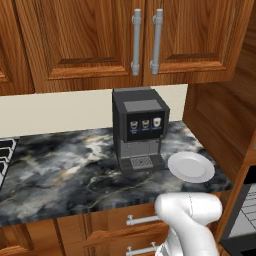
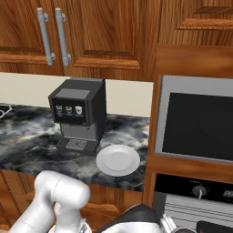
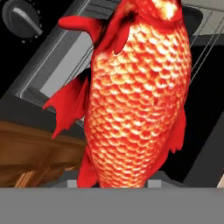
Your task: Place the fish on the rack of the oven.
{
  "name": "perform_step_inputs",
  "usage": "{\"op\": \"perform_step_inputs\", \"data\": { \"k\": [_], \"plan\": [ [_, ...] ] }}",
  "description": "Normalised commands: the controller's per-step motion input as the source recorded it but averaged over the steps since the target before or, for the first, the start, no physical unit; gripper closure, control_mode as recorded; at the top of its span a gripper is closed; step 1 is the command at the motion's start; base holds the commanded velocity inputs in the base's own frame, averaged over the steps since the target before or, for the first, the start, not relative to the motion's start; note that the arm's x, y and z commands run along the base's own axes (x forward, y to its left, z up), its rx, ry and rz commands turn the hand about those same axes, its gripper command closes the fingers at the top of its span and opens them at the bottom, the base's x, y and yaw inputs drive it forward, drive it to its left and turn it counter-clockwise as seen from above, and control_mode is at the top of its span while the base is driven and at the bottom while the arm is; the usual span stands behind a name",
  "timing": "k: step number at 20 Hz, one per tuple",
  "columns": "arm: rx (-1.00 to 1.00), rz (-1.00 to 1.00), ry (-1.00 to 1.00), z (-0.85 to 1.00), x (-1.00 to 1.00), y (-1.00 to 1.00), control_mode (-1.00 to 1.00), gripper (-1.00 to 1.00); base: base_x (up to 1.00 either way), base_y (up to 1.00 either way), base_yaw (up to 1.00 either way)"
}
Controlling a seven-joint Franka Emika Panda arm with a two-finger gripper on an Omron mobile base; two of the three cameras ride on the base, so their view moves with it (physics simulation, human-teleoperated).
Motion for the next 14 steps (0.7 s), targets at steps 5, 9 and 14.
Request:
{"op": "perform_step_inputs", "data": {
  "k": [5,9,14],
  "plan": [
    [-0.07,0.57,0.00,-0.56,0.03,-1.00,-1.00,1.00,0.00,0.00,0.00],
    [-0.05,0.41,0.00,-0.65,0.00,-1.00,-1.00,1.00,0.00,0.00,0.00],
    [0.00,0.28,-0.15,-0.09,0.03,-0.72,-1.00,1.00,0.00,0.00,0.00]
  ]
}}
